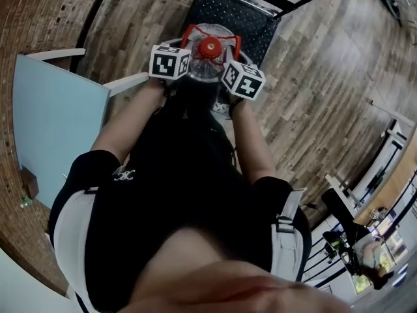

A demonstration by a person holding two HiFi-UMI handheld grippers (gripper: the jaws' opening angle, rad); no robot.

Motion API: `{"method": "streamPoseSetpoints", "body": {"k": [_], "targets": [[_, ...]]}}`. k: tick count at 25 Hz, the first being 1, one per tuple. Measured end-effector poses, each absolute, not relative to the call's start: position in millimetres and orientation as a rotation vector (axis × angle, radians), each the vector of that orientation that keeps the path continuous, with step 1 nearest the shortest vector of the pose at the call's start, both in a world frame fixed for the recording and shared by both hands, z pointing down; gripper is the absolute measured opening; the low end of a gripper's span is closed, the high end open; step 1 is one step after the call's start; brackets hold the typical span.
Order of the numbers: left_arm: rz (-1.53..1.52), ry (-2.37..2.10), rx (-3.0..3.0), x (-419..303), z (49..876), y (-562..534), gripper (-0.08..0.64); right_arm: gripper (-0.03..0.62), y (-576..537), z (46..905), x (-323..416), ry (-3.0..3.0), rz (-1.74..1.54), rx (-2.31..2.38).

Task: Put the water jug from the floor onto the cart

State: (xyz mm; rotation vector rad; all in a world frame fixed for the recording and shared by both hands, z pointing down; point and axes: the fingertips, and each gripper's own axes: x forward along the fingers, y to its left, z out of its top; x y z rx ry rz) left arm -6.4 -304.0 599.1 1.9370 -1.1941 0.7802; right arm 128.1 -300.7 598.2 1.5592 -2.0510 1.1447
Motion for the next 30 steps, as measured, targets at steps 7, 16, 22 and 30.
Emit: {"method": "streamPoseSetpoints", "body": {"k": [7, 16, 22, 30], "targets": [[0.791, -1.155, 1.937, -13.6, 625.1, -324.1, 0.026, 0.017, -314.7, 625.2, 121.6, -1.995, 1.124, 1.559], [0.811, -1.112, 1.931, -10.8, 661.2, -357.0, 0.026, 0.017, -343.9, 659.6, 125.6, -1.926, 1.129, 1.589], [0.831, -1.103, 1.929, -7.9, 685.2, -381.5, 0.026, 0.017, -366.0, 682.8, 129.5, -1.894, 1.123, 1.598], [0.860, -1.077, 1.934, -1.8, 723.2, -395.5, 0.026, 0.017, -375.1, 721.5, 136.6, -1.838, 1.128, 1.611]]}}
